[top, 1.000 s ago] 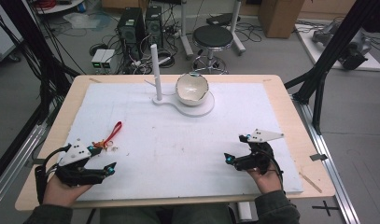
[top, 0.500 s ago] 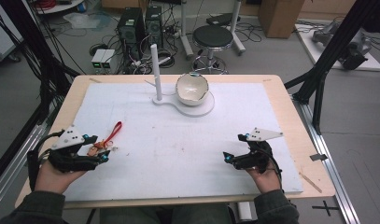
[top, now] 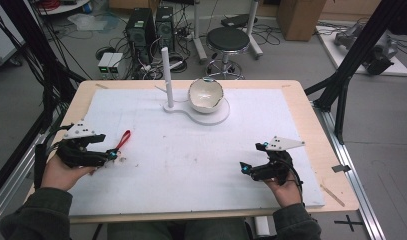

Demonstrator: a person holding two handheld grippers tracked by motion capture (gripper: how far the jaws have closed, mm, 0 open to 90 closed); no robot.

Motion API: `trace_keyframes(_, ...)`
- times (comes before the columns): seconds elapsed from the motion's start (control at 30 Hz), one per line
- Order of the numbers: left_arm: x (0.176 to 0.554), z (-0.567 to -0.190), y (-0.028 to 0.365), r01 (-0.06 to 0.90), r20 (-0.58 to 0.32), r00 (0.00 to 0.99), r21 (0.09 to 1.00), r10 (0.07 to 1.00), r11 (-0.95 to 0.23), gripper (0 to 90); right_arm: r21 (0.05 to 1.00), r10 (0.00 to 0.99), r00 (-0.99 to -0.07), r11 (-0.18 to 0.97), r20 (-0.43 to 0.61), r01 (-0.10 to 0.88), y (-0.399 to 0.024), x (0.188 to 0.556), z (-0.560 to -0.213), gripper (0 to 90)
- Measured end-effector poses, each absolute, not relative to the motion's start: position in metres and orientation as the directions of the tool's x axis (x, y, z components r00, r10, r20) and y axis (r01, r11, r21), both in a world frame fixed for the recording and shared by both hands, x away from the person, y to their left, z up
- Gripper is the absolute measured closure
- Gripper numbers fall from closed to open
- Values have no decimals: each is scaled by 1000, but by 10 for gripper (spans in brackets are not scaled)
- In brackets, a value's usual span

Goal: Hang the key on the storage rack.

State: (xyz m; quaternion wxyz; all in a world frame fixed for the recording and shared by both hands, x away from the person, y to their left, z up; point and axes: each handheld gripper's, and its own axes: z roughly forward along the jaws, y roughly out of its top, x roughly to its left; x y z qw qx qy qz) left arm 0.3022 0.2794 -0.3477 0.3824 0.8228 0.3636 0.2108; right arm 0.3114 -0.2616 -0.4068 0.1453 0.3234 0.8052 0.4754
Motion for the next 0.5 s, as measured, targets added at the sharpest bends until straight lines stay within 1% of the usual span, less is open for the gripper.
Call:
trace_keyframes(0.17,315,-351,279,450,70,639,774,766,-446,327,861,656,-751,338,74,380,-262,313,-407,49)
trace_keyframes(0.33,328,-358,279,493,53,625,747,778,-447,361,861,649,-757,342,72,375,-260,314,-407,49)
trace_keyframes(0.5,339,-363,282,513,60,611,729,790,-453,403,861,648,-758,341,75,377,-259,315,-407,49)
